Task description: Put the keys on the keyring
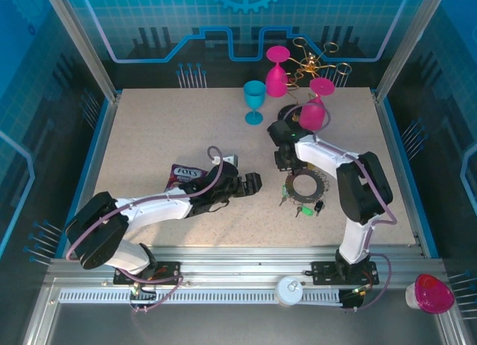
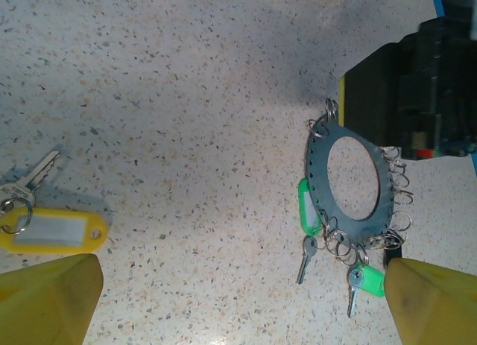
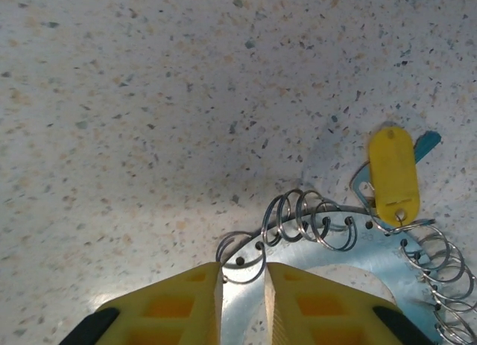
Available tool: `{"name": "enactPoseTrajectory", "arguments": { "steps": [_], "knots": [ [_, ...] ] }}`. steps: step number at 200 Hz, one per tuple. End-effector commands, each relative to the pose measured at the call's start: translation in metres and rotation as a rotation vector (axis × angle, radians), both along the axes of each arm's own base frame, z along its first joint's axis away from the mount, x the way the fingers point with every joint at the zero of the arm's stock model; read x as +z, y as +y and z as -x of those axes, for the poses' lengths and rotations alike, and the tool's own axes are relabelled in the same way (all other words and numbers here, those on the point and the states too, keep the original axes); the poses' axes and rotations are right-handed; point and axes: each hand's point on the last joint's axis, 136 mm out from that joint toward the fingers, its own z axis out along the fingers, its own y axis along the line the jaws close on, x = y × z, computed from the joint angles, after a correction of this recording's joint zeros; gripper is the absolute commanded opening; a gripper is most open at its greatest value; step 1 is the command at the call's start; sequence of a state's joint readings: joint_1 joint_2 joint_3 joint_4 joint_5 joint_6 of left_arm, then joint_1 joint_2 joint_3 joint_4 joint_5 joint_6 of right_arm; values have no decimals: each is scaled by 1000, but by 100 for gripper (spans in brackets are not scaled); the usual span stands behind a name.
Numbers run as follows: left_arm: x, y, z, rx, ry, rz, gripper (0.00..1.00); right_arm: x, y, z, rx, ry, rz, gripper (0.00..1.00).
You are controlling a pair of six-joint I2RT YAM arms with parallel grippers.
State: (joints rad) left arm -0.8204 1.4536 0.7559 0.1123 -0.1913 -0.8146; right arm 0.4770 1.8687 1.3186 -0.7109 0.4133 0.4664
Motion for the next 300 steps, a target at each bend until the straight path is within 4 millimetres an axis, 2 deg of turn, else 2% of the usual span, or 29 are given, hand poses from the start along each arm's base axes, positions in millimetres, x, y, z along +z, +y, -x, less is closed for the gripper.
{"name": "enactPoseTrajectory", "arguments": {
  "steps": [1,74,209,229,237,260,274,300],
  "knots": [
    [2,7,2,30,1,-4,97,-1,-6,-2,-8,14,90,22],
    [3,11,4,41,-5,-1,98,-15,-9,-10,-9,45,193,20],
    [4,12,4,45,-4,0,97,-35,-18,-8,-5,104,288,16],
    [4,12,4,47,-4,0,98,-33,-21,-9,-2,103,313,12],
    [4,12,4,45,-5,0,98,-31,-21,-9,-1,100,321,7],
    [6,12,3,48,-9,0,97,-23,-20,-11,9,81,323,5],
    [7,12,2,47,-13,-5,97,-13,-17,-12,23,59,312,0],
    [12,15,0,52,-31,-32,97,4,-4,-11,65,21,236,0]
  ]
}}
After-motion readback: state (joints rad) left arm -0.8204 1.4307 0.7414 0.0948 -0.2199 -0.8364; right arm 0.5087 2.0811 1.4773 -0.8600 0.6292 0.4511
